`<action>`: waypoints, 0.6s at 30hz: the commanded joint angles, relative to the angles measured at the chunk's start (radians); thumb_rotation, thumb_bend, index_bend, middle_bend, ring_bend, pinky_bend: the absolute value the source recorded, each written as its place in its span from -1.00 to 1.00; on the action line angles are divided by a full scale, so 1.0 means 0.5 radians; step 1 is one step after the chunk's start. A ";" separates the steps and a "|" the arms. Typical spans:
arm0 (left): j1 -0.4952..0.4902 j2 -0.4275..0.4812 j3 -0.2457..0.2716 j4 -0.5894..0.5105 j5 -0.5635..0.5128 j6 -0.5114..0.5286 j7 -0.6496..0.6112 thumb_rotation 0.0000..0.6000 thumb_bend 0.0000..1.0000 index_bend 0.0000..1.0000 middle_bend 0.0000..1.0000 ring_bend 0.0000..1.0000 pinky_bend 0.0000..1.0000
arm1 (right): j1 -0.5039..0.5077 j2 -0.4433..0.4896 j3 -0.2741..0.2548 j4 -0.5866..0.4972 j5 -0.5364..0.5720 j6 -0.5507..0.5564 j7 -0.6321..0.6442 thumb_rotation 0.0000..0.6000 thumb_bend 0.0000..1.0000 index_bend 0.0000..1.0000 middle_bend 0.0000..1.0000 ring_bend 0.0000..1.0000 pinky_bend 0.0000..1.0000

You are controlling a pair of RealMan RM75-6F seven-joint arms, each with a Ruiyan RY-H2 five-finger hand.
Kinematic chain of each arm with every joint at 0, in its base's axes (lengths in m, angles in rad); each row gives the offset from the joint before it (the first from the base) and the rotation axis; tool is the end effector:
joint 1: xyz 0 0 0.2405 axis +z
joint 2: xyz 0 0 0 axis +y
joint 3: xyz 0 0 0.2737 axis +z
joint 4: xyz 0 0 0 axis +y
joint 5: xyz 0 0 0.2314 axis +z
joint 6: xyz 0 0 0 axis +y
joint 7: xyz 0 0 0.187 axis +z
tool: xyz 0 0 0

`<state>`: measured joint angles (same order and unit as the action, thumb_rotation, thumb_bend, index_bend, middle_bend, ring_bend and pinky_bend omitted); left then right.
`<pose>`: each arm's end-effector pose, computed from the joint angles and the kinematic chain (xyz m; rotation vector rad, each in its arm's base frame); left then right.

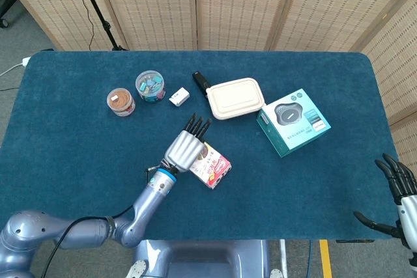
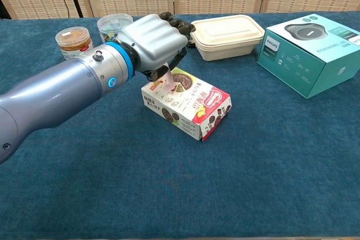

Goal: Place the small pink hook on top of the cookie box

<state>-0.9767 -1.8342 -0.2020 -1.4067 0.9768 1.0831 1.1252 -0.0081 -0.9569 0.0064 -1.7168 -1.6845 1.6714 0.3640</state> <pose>-0.0257 0.3850 -0.1250 -2.0010 -0.2284 -0.7067 -0.3016 -0.1837 0.1998 1.3173 -1.0294 1.2600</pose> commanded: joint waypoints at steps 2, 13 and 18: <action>-0.012 -0.024 0.002 0.021 0.021 0.004 -0.056 1.00 0.00 -0.04 -1.00 -1.00 -1.00 | 0.004 0.004 0.002 0.004 0.006 -0.010 0.010 1.00 -1.00 -0.97 -1.00 -1.00 -1.00; 0.049 0.062 -0.029 -0.133 0.117 0.100 -0.298 1.00 -0.18 -1.00 -1.00 -1.00 -1.00 | 0.006 -0.001 -0.003 0.003 0.001 -0.026 -0.011 1.00 -1.00 -0.97 -1.00 -1.00 -1.00; 0.197 0.305 -0.053 -0.434 0.154 0.252 -0.467 1.00 -0.46 -1.00 -1.00 -1.00 -1.00 | 0.019 -0.012 -0.008 -0.002 0.004 -0.064 -0.058 1.00 -1.00 -0.98 -1.00 -1.00 -1.00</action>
<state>-0.9185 -1.7413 -0.2210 -1.5572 1.0401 1.1693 0.9368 -0.0001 -0.9612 0.0032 -1.7169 -1.6832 1.6429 0.3387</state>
